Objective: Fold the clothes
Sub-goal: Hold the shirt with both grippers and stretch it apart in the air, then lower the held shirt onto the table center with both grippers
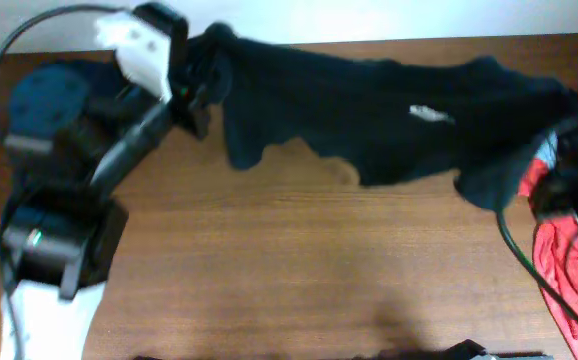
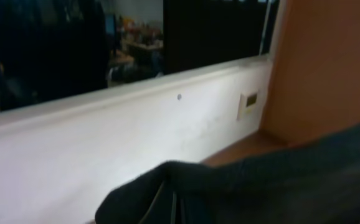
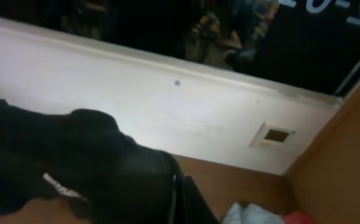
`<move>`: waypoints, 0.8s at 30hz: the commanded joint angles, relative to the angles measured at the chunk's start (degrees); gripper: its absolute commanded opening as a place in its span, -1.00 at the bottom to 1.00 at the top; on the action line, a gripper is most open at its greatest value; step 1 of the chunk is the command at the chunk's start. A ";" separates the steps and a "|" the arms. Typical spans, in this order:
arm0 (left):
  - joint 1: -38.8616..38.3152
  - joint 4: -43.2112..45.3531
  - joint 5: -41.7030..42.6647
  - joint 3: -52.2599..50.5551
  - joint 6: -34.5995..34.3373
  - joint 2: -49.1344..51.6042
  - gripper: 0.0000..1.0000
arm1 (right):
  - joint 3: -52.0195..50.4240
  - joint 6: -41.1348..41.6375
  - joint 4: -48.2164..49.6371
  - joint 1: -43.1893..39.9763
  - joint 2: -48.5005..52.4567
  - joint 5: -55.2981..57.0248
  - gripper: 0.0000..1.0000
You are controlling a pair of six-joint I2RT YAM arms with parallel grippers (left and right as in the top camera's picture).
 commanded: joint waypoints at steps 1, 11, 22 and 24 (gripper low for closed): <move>0.37 -3.93 -2.36 0.42 -0.28 -2.14 -0.99 | 0.39 4.96 -1.88 -0.17 -0.90 -5.01 -0.92; 0.37 -10.16 -6.88 0.37 -1.70 3.63 -0.99 | 0.33 7.21 -6.60 -0.17 5.95 -5.99 -0.92; 0.37 9.11 -7.04 0.39 -1.68 28.33 -0.99 | 0.33 5.49 1.92 -6.27 28.79 1.60 -0.92; 0.37 13.49 -7.04 0.39 -1.68 33.00 -0.99 | 0.33 5.49 5.05 -8.61 33.88 0.70 -0.92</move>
